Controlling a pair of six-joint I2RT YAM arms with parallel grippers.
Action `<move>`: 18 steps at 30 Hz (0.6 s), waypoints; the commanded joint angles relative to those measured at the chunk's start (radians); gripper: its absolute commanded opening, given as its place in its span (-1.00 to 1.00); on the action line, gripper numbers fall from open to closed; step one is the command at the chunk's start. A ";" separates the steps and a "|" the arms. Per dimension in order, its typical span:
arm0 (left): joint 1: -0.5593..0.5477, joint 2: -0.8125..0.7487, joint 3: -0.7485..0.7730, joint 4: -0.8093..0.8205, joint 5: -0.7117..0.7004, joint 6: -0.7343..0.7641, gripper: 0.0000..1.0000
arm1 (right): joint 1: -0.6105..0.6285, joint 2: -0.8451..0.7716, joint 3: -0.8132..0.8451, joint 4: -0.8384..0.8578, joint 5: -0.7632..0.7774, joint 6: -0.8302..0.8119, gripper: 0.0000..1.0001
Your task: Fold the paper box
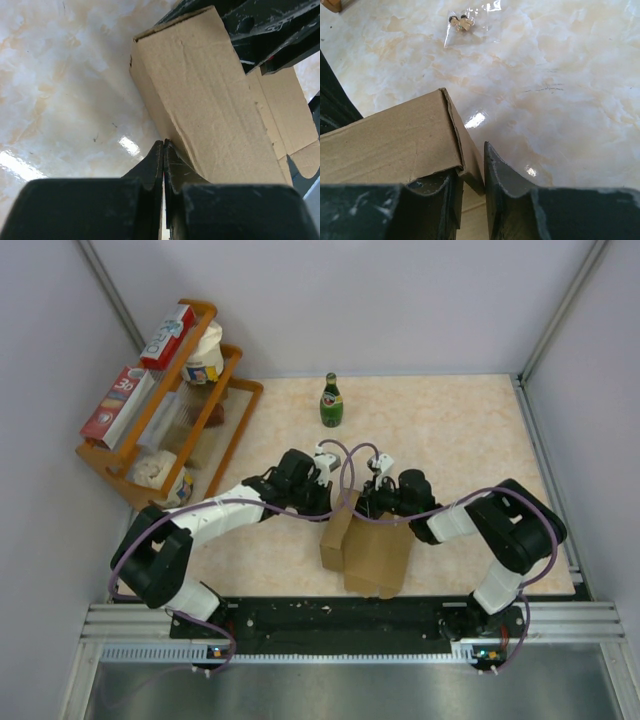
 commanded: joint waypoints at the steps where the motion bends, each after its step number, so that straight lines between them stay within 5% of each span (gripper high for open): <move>1: -0.018 -0.040 -0.016 0.064 0.032 -0.031 -1.00 | 0.013 0.010 0.041 0.060 0.010 0.006 -0.63; 7: -0.021 -0.047 -0.030 0.073 0.023 -0.038 -1.00 | 0.013 -0.001 0.043 0.043 0.003 -0.001 -0.68; 11: -0.021 -0.054 -0.039 0.073 0.003 -0.044 -1.00 | 0.013 -0.026 0.034 0.026 -0.005 -0.006 -0.32; 18: -0.021 -0.044 -0.036 0.081 -0.017 -0.051 -1.00 | 0.013 -0.052 0.038 -0.015 -0.039 -0.005 -0.10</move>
